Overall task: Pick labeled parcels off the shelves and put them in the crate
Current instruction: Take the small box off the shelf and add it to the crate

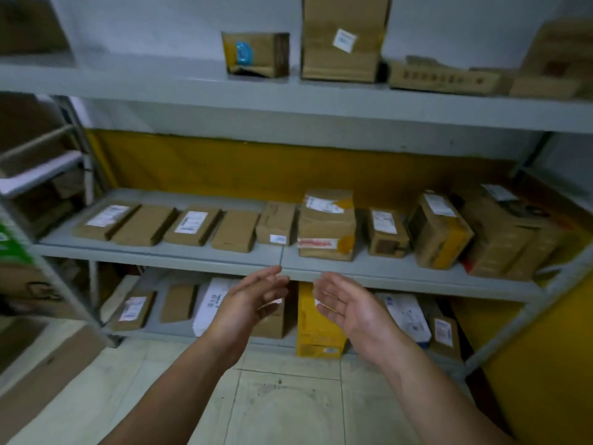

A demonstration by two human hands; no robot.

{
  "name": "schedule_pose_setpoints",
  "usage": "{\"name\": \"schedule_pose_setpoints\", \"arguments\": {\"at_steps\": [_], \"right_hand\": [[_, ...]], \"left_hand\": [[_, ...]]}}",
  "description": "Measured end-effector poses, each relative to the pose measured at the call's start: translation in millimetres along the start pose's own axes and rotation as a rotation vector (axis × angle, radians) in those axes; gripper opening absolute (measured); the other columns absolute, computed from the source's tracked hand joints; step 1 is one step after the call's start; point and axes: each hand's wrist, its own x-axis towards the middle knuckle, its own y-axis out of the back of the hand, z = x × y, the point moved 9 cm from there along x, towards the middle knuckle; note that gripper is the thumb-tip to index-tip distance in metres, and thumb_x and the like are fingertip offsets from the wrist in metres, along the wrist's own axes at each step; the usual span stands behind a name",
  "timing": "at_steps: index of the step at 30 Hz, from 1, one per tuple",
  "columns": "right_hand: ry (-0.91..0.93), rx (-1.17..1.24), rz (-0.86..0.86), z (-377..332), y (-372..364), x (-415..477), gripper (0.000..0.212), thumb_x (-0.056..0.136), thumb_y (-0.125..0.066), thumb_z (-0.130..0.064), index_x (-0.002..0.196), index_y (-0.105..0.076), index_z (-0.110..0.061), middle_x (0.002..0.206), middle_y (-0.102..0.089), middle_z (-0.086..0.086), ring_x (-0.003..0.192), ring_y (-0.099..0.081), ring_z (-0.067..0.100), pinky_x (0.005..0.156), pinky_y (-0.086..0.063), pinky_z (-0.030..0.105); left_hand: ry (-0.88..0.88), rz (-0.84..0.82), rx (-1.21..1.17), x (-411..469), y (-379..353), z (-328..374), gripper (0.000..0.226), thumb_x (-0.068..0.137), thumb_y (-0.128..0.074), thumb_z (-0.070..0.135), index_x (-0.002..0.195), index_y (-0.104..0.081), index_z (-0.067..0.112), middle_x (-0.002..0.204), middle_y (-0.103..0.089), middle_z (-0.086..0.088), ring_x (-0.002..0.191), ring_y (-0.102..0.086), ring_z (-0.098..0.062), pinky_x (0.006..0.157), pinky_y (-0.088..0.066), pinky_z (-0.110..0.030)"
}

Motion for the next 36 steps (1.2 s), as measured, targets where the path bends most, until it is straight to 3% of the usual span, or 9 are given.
{"name": "schedule_pose_setpoints", "arguments": {"at_steps": [6, 9, 12, 16, 21, 30, 36], "right_hand": [[-0.02, -0.029, -0.156, -16.9, -69.3, 51.1, 0.028, 0.098, -0.054, -0.024, 0.12, -0.064, -0.009, 0.109, -0.074, 0.008, 0.104, -0.07, 0.022, 0.094, -0.052, 0.037], [-0.02, -0.002, -0.242, -37.1, -107.5, 83.8, 0.03, 0.097, -0.054, -0.021, 0.121, -0.063, -0.005, 0.11, -0.074, 0.011, 0.1, -0.07, 0.023, 0.094, -0.052, 0.038], [0.009, -0.004, -0.333, -61.9, -145.9, 117.8, 0.03, 0.097, -0.052, -0.022, 0.12, -0.063, -0.005, 0.11, -0.073, 0.013, 0.095, -0.07, 0.021, 0.096, -0.05, 0.039], [0.05, -0.022, -0.431, -84.4, -186.6, 143.5, 0.032, 0.094, -0.053, -0.026, 0.118, -0.064, -0.008, 0.108, -0.073, 0.01, 0.093, -0.071, 0.019, 0.083, -0.053, 0.034], [0.108, -0.052, -0.524, -104.0, -235.9, 164.1, 0.043, 0.083, -0.057, -0.031, 0.119, -0.064, -0.009, 0.115, -0.071, 0.013, 0.1, -0.069, 0.021, 0.087, -0.051, 0.036], [0.336, 0.028, -0.458, -149.8, -310.9, 188.0, 0.041, 0.085, -0.051, -0.028, 0.119, -0.062, -0.009, 0.112, -0.072, 0.012, 0.096, -0.07, 0.019, 0.081, -0.056, 0.031], [0.532, 0.097, -0.338, -194.1, -327.0, 176.6, 0.038, 0.083, -0.053, -0.03, 0.113, -0.066, -0.011, 0.108, -0.072, 0.011, 0.094, -0.071, 0.019, 0.076, -0.058, 0.029]], "left_hand": [[-0.062, 0.068, 0.033, 41.4, 40.6, 42.6, 0.035, 0.083, -0.062, 0.03, 0.117, -0.064, 0.023, 0.11, -0.073, 0.004, 0.106, -0.067, -0.013, 0.091, -0.047, -0.031], [-0.109, 0.097, 0.044, 69.6, 59.8, 73.2, 0.042, 0.079, -0.062, 0.033, 0.12, -0.063, 0.022, 0.112, -0.073, 0.004, 0.107, -0.067, -0.013, 0.089, -0.046, -0.031], [-0.177, 0.139, 0.039, 104.4, 82.3, 106.9, 0.031, 0.091, -0.057, 0.025, 0.121, -0.062, 0.021, 0.112, -0.073, 0.003, 0.107, -0.067, -0.013, 0.087, -0.045, -0.029], [-0.241, 0.172, 0.029, 128.8, 108.9, 138.9, 0.03, 0.093, -0.054, 0.021, 0.122, -0.062, 0.019, 0.113, -0.072, 0.002, 0.106, -0.067, -0.015, 0.092, -0.047, -0.031], [-0.3, 0.154, 0.065, 147.6, 137.7, 176.3, 0.031, 0.092, -0.055, 0.021, 0.122, -0.063, 0.02, 0.114, -0.072, 0.003, 0.108, -0.067, -0.013, 0.095, -0.047, -0.031], [-0.369, -0.148, 0.07, 202.0, 166.9, 258.1, 0.038, 0.083, -0.058, 0.026, 0.12, -0.065, 0.019, 0.116, -0.071, -0.003, 0.112, -0.065, -0.019, 0.092, -0.045, -0.033], [-0.487, -0.354, 0.159, 214.6, 164.9, 320.9, 0.035, 0.084, -0.064, 0.028, 0.119, -0.068, 0.024, 0.121, -0.068, 0.009, 0.112, -0.064, -0.011, 0.095, -0.045, -0.035]]}}
